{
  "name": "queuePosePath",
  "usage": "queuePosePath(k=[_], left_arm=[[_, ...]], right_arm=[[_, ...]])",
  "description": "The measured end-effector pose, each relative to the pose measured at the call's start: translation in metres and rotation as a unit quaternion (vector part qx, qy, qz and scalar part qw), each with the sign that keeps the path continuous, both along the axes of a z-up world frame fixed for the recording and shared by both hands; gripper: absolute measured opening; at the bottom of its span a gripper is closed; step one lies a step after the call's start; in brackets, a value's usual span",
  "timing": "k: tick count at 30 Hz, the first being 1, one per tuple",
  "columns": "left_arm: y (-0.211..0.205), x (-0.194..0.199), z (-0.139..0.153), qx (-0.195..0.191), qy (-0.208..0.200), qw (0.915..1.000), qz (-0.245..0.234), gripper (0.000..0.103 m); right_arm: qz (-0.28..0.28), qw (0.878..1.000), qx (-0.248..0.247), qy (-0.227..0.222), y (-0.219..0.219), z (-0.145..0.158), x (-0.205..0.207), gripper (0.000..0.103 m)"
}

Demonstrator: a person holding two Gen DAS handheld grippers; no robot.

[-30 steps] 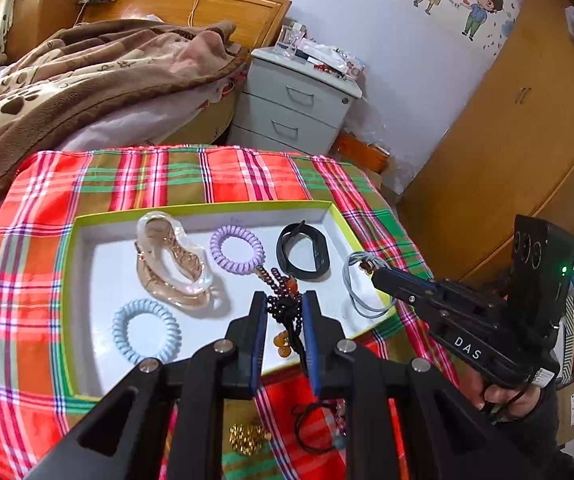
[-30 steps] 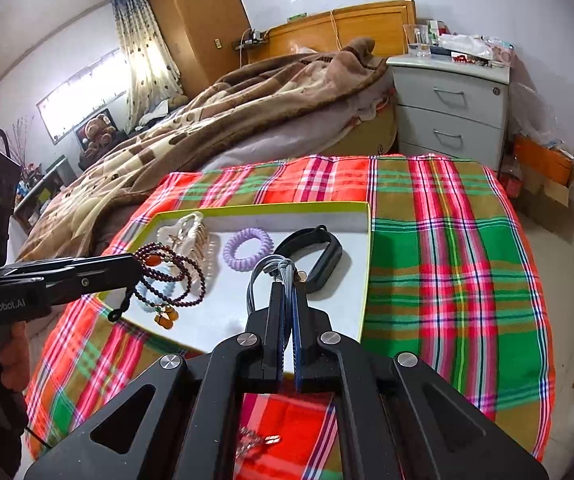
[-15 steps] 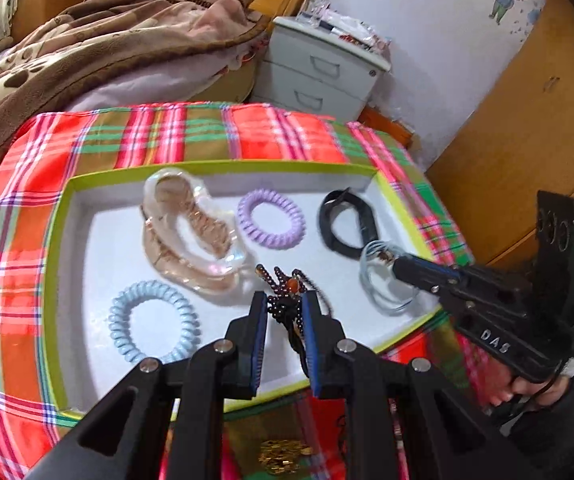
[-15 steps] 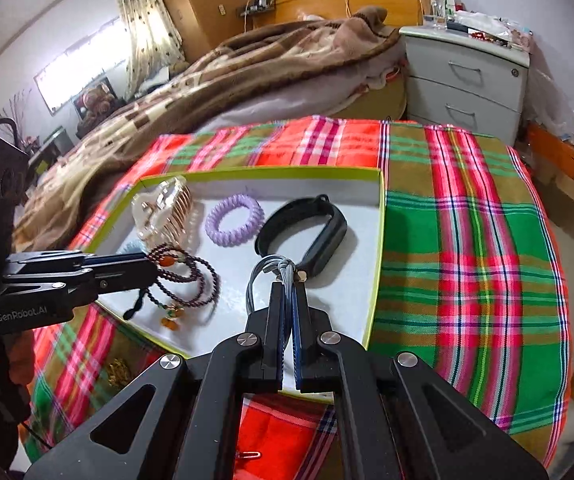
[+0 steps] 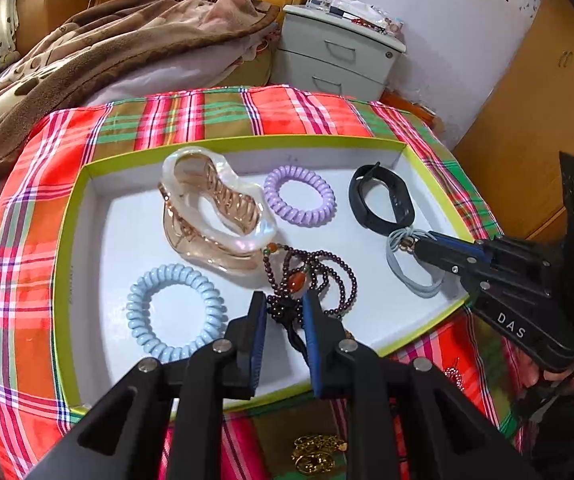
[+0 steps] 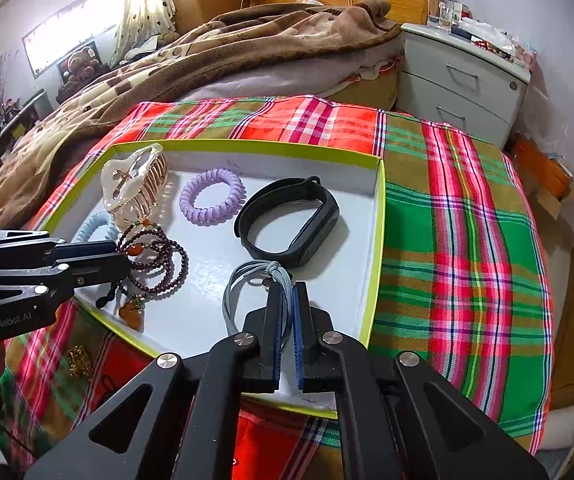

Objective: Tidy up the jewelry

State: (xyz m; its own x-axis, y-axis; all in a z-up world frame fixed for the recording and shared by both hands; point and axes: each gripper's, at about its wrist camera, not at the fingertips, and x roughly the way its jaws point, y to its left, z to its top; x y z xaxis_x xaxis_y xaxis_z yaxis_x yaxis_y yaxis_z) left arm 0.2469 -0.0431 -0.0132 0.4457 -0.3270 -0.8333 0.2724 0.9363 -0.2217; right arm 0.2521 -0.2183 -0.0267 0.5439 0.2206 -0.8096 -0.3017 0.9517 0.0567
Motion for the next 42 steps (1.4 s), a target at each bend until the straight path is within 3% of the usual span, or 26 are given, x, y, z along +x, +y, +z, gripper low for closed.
queuePosePath(k=[3, 8, 10, 12, 19, 28, 33, 42], left_arm=[[0.001, -0.001, 0.001, 0.0, -0.003, 1.0, 0.001, 0.024], [0.003, -0.003, 0.002, -0.002, -0.004, 1.0, 0.003, 0.028], [0.003, -0.005, 0.004, 0.0, -0.006, 1.0, 0.003, 0.032], [0.003, -0.007, 0.006, -0.001, -0.008, 1.0, 0.002, 0.034], [0.001, -0.02, 0.016, 0.001, -0.023, 0.9997, -0.006, 0.038], [0.018, -0.047, 0.034, -0.024, -0.044, 0.9987, 0.004, 0.044], [0.031, -0.065, 0.037, -0.048, -0.052, 0.9974, 0.015, 0.046], [0.046, -0.085, 0.028, -0.056, -0.044, 0.9971, 0.025, 0.046]], right_arm=[[0.005, 1.0, -0.004, -0.008, 0.003, 0.001, -0.001, 0.017], [-0.002, 1.0, -0.003, -0.013, 0.002, 0.003, -0.004, 0.022], [-0.003, 1.0, 0.0, -0.016, 0.002, 0.004, -0.004, 0.036], [-0.005, 1.0, 0.006, -0.021, 0.001, 0.007, -0.007, 0.041], [-0.02, 0.999, 0.028, -0.038, -0.005, 0.018, -0.017, 0.041], [-0.034, 0.996, 0.056, -0.055, -0.013, 0.033, -0.058, 0.041], [-0.045, 0.996, 0.074, -0.039, -0.014, 0.028, -0.084, 0.041], [-0.072, 0.991, 0.112, 0.027, -0.007, -0.001, -0.111, 0.041]])
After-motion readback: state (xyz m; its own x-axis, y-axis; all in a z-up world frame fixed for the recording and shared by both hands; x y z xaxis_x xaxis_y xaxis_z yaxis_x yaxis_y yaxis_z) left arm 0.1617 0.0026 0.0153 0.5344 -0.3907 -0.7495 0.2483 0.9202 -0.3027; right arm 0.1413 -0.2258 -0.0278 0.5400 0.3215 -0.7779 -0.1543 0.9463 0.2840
